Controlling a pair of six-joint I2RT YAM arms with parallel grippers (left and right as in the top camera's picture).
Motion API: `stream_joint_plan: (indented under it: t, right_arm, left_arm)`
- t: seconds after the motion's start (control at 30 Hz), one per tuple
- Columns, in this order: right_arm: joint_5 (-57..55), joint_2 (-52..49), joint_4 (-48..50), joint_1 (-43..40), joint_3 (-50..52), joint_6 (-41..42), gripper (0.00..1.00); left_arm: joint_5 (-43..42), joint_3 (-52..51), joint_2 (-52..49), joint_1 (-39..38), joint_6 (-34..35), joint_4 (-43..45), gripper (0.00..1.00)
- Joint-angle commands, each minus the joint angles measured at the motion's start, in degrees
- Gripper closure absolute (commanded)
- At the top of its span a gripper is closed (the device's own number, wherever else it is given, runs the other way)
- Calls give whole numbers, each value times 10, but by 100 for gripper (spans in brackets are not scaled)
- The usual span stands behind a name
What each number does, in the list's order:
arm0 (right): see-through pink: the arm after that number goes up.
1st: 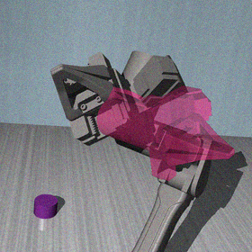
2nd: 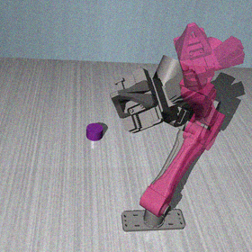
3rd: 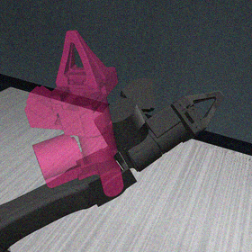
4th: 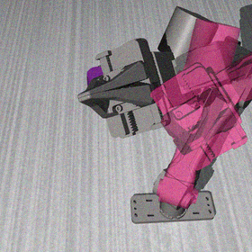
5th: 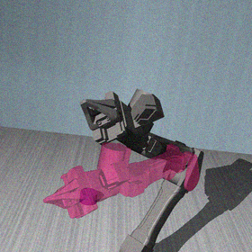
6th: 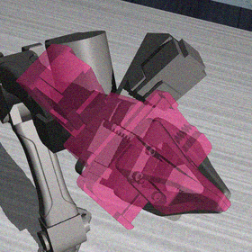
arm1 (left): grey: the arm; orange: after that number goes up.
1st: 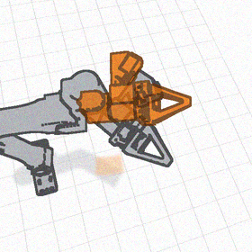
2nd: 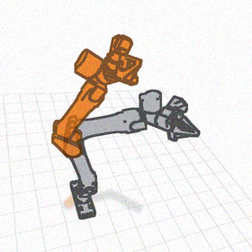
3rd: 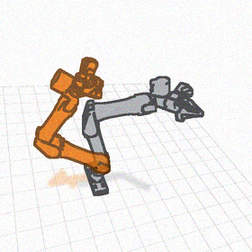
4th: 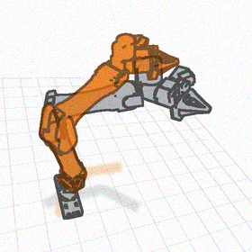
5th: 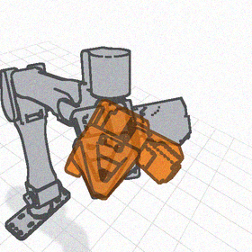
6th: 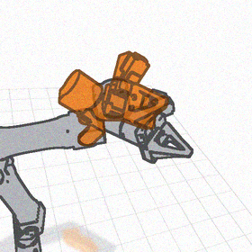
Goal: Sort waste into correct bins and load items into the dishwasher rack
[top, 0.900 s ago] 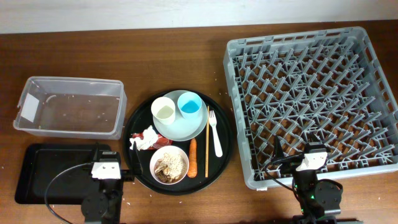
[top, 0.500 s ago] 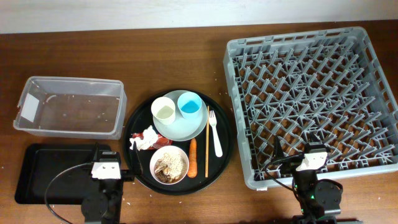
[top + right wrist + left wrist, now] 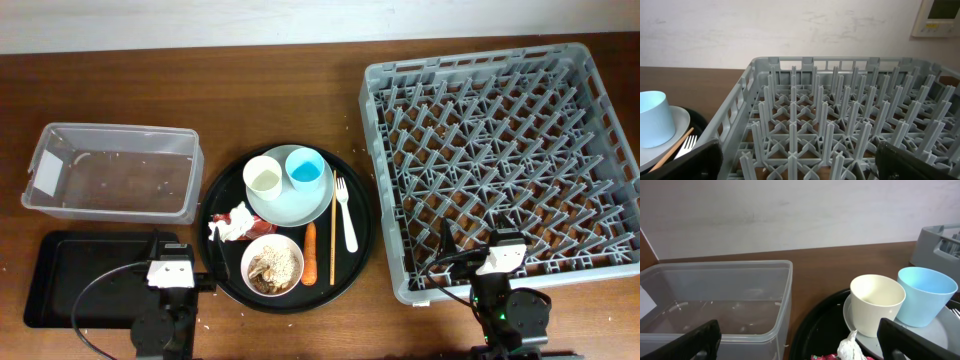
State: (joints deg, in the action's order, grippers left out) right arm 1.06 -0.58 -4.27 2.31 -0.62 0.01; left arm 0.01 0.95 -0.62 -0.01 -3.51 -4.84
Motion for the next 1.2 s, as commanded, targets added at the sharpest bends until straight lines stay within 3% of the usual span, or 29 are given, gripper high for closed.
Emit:
stream_joint_plan:
  t: [0.0, 0.77, 0.8, 0.87, 0.93, 1.03, 1.17]
  right_arm:
    - [-5, 3, -3, 3, 3, 3, 1]
    - [-5, 3, -3, 3, 3, 3, 1]
    - [-5, 3, -3, 3, 3, 3, 1]
    - [-5, 3, -3, 3, 3, 3, 1]
    - [-5, 3, -3, 3, 3, 3, 1]
    - [-5, 3, -3, 3, 3, 3, 1]
    - [-5, 3, -3, 3, 3, 3, 1]
  left_arm:
    - [-1, -4, 3, 3, -9, 0, 1]
    - [-4, -4, 3, 3, -9, 1, 1]
    - [-21, -4, 3, 3, -9, 8, 1]
    - [-153, 2, 3, 3, -7, 56, 1]
    - [-185, 27, 3, 3, 28, 15, 1]
    - [-188, 103, 3, 3, 28, -76, 1]
    - [-213, 274, -40, 3, 28, -194, 1]
